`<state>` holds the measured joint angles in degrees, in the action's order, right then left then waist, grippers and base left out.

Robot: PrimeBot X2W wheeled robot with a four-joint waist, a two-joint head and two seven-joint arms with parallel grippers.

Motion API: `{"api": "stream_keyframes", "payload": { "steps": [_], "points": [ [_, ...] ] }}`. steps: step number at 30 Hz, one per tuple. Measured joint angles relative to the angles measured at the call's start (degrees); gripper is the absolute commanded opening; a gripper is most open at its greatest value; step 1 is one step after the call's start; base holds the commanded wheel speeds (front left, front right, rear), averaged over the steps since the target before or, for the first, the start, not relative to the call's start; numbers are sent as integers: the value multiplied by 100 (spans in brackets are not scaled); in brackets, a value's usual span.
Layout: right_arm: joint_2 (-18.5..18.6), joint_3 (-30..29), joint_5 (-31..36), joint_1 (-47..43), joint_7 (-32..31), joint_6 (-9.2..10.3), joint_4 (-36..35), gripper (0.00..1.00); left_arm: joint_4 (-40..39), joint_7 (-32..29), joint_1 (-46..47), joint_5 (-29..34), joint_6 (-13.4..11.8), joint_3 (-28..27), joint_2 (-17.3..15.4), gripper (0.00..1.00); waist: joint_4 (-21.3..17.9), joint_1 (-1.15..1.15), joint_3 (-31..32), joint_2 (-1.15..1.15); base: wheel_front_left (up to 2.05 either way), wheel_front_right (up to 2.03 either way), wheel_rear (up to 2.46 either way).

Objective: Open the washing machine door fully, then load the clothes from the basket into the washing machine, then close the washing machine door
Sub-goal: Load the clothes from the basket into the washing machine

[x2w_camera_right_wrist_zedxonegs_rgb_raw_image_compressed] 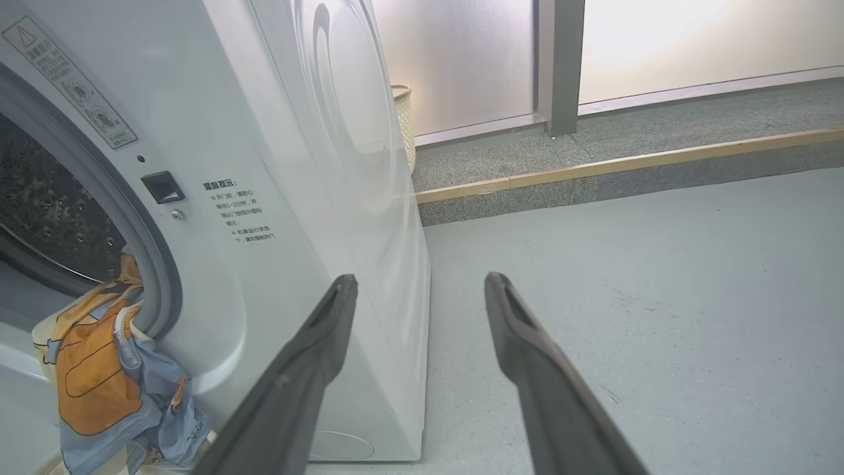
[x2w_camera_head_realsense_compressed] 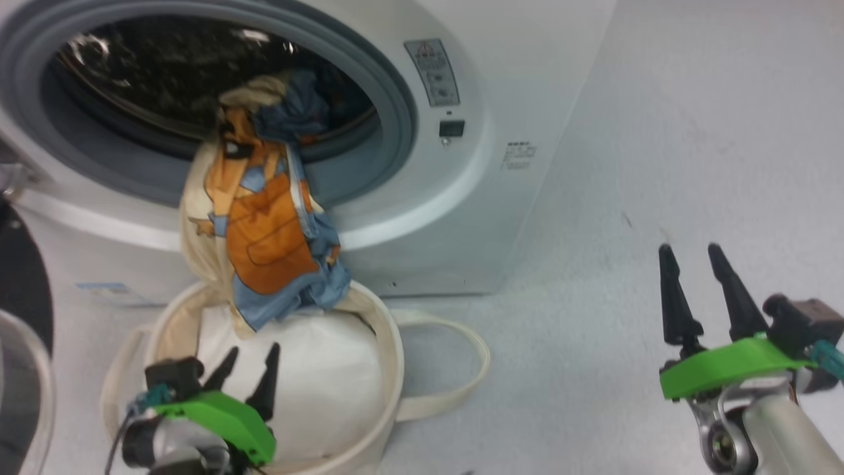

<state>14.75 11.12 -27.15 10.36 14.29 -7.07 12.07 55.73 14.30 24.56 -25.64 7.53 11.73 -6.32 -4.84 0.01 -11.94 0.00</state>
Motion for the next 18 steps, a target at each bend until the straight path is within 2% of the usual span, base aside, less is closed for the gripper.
{"api": "stream_keyframes", "payload": {
  "steps": [7, 13, 18],
  "points": [
    [-174, -108, 105, 270, 0, 0, -189, 100, 859, -148, 817, -504, 5, 428, -222, 100, -207, 1, -686, 0, 0, 0, 0],
    [-244, -272, 231, 467, 0, 0, -352, 100, 1389, -271, 1457, -850, 5, 504, -312, 100, -465, 0, -1328, 0, 0, 0, 0],
    [-286, -353, 298, 538, 0, 0, -514, 100, 1621, -344, 1857, -882, 5, 603, -397, 100, -590, 0, -1767, 0, 0, 0, 0]
  ]
}}
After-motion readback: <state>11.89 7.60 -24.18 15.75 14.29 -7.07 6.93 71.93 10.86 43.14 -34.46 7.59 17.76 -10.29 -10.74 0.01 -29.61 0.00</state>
